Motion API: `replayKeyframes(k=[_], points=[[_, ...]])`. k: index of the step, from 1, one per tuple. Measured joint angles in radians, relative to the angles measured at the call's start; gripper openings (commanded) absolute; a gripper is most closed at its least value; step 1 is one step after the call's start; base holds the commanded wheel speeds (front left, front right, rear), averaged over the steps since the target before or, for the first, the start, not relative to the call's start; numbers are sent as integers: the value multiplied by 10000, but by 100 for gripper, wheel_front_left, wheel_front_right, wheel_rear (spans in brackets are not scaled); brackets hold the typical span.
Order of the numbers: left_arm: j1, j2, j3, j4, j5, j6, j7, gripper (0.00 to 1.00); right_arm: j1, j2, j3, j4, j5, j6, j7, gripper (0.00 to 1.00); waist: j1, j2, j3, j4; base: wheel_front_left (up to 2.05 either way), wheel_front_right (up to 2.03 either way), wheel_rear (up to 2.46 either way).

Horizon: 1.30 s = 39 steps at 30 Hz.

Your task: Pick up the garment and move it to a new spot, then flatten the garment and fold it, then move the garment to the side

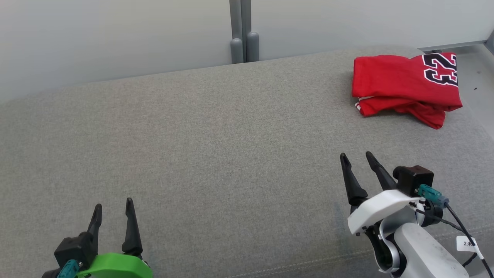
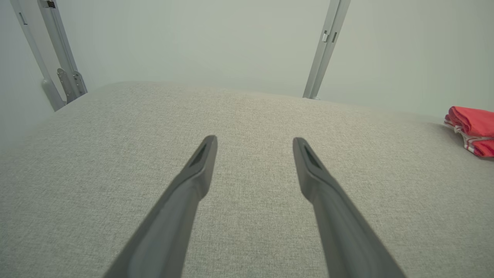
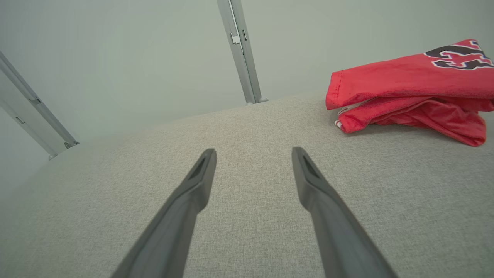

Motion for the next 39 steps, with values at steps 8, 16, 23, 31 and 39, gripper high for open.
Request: replayKeyframes(k=[8, 16, 23, 31, 39], points=[[170, -10, 35, -8, 36, 0, -88, 100, 551, 69, -98, -357, -268, -8, 0, 100, 0, 0, -65, 14, 0, 0, 0], [172, -15, 63, -84, 224, 0, -92, 100, 794, 75, -186, -688, -629, -8, 0, 100, 0, 0, -121, 46, 0, 0, 0], [192, -17, 6, -157, 280, 0, -119, 100, 899, 113, -337, -963, -805, -10, 0, 100, 0, 0, -141, 84, 0, 0, 0], [292, -17, -73, -259, 366, 0, -121, 100, 1092, 173, -593, -1156, -1137, -10, 0, 100, 0, 0, -150, 99, 0, 0, 0], [324, -19, -259, -311, 359, 0, -123, 100, 1351, 221, -690, -1216, -1243, -10, 0, 100, 0, 0, -170, 125, 0, 0, 0]])
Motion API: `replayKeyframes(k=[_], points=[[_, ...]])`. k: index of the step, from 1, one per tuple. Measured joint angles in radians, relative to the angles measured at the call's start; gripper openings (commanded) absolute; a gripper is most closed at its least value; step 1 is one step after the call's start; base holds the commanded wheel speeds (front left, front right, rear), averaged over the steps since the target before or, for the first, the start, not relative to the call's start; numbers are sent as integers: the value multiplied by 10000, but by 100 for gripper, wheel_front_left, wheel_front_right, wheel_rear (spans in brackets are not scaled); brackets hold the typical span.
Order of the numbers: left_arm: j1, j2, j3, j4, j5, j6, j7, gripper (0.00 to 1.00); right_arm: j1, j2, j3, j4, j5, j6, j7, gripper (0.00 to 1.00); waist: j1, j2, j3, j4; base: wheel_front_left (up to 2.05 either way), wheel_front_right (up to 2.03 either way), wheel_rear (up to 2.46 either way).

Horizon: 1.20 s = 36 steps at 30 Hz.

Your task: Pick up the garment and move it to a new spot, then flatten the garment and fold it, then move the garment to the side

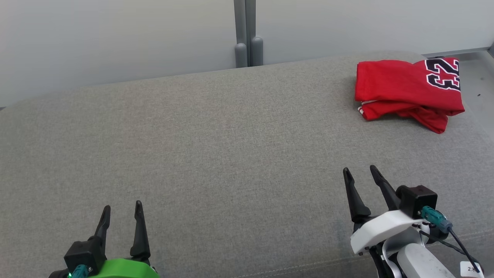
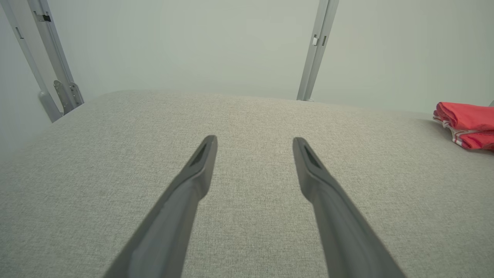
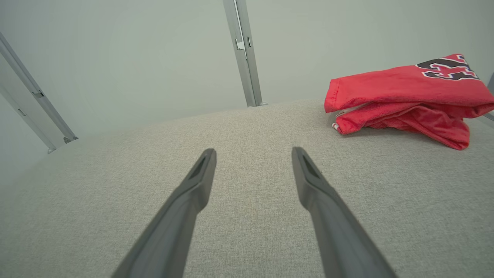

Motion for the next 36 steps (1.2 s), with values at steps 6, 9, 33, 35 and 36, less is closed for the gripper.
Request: replayKeyframes(k=[6, 9, 33, 35, 36], points=[[58, -58, -215, 194, -92, -2, -38, 0, 206, 79, 35, 201, -59, 12, 2, 0, 0, 0, -18, 20, 0, 0, 0], [150, -92, -259, 385, -113, -4, -36, 0, 514, 144, 61, 385, -19, 17, 13, 0, 0, 0, -16, 22, 0, 0, 0], [189, -96, 25, 297, -3405, -456, 533, 0, 566, 395, -1020, 230, 2993, 545, 679, 0, 0, 0, 47, 155, 0, 0, 0], [185, -88, 58, 318, -3643, -499, 581, 0, 563, 397, -1120, 230, 3246, 548, 757, 0, 0, 0, 51, 165, 0, 0, 0], [180, -79, 75, 322, -3753, -533, 610, 0, 562, 399, -1170, 230, 3348, 585, 796, 0, 0, 0, 53, 170, 0, 0, 0]])
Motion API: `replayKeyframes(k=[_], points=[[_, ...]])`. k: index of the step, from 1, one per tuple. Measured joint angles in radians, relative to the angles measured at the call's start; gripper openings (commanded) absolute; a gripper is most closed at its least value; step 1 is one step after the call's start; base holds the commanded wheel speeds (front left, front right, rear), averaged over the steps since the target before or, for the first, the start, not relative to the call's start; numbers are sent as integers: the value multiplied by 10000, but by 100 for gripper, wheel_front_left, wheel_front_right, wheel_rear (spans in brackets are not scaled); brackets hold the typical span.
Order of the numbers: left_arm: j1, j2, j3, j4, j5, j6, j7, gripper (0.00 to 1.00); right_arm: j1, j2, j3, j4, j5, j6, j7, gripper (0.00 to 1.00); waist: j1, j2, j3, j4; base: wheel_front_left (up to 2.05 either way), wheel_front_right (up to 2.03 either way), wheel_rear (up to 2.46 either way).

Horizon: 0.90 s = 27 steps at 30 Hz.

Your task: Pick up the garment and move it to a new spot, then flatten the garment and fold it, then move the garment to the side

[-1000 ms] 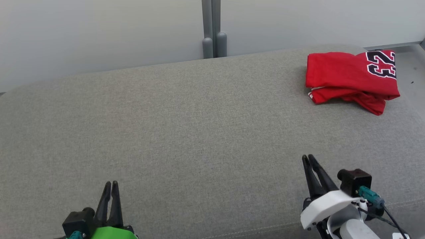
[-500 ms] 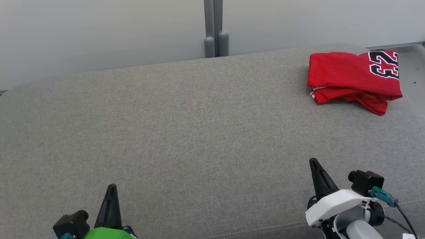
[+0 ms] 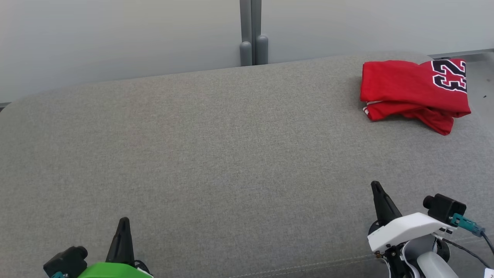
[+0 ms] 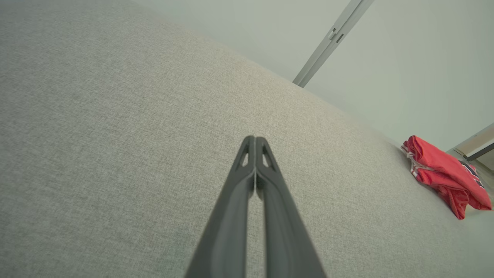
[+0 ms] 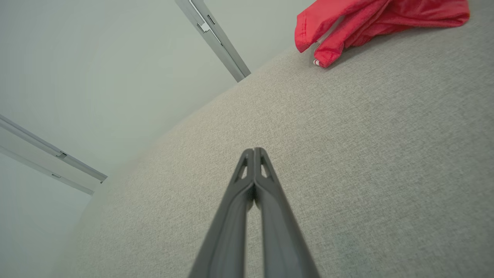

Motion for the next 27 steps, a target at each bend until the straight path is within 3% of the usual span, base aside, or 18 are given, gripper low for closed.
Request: replayKeyframes(k=[27], points=[[-537, 198, 449, 426, -3624, -617, 861, 0, -143, 134, -1304, 42, 3319, 660, 892, 0, 0, 0, 50, 137, 0, 0, 0]])
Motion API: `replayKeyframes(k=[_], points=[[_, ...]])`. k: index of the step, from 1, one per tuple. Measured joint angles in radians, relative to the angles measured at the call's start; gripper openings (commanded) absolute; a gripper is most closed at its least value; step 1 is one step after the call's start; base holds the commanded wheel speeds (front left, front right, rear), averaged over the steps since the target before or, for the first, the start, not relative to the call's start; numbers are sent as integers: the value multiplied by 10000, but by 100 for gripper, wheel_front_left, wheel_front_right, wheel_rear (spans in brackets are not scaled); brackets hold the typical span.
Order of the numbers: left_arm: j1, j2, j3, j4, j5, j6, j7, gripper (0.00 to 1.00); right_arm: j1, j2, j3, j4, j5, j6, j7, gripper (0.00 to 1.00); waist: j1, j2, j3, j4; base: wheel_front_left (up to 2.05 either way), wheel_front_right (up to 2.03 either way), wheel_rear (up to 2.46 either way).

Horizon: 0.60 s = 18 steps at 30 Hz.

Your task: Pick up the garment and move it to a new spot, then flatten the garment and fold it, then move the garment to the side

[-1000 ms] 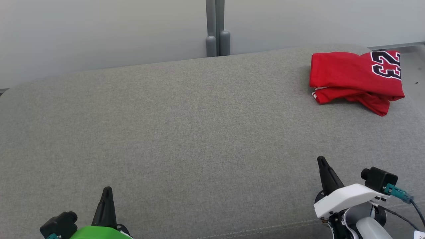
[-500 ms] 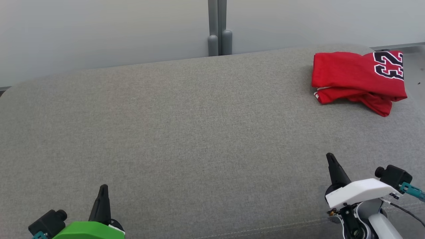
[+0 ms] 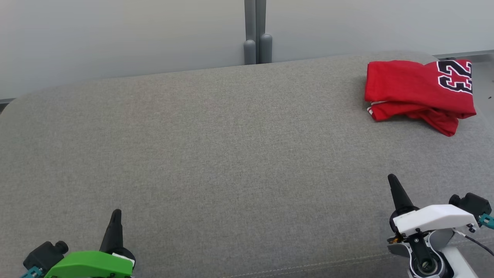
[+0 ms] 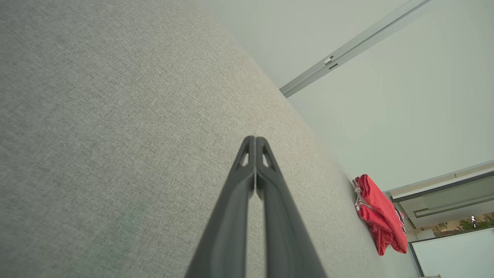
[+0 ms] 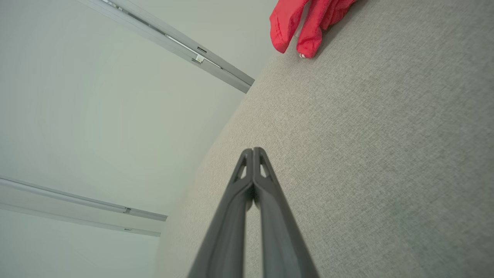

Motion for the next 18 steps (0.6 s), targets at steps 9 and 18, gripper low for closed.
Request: replayKeyframes(k=[9, 18], points=[[-302, 79, 173, 196, -1300, -238, 314, 0, -168, 56, -476, 52, 1208, 230, 316, 0, 0, 0, 17, 51, 0, 0, 0], [-504, 130, 299, 353, -2495, -474, 548, 0, -198, 127, -911, 117, 2278, 447, 583, 0, 0, 0, 31, 97, 0, 0, 0]])
